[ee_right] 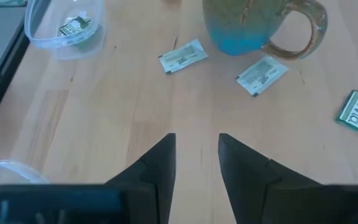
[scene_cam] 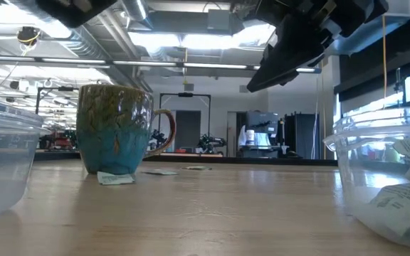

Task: Pick and place items into bin
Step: Put the green stevia packet into the left transparent bin, then put the white stevia packet into the right transparent bin

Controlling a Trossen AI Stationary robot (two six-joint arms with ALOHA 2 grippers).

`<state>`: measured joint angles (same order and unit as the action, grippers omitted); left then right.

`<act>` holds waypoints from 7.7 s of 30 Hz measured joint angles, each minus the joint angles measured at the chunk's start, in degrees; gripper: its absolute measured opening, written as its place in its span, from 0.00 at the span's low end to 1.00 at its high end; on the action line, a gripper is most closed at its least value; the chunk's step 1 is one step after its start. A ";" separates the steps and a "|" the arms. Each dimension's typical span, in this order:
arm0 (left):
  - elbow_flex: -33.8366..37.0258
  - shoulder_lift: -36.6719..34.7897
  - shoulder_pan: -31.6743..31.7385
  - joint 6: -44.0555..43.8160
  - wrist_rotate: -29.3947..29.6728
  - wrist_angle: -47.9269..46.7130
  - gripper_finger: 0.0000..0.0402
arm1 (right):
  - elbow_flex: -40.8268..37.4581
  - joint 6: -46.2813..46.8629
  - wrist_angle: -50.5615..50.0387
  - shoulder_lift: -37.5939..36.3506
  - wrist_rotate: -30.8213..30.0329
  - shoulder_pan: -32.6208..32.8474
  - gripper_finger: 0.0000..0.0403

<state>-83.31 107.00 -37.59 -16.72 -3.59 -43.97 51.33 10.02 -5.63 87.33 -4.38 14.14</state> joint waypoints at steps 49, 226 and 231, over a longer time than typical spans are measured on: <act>24.35 -32.35 -2.29 -3.89 23.17 14.48 0.15 | 0.02 -9.73 23.28 6.51 0.00 -0.01 0.31; 52.11 -48.63 -2.33 13.79 28.34 50.14 0.15 | 14.29 26.12 -16.25 7.56 -9.11 20.52 0.26; 52.11 -48.63 -2.32 13.01 28.56 50.15 0.15 | 14.29 15.88 -14.29 8.78 -9.16 11.74 0.26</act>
<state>-31.20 58.37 -39.91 -3.70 24.97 6.19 65.62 25.90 -19.92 96.11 -13.54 25.88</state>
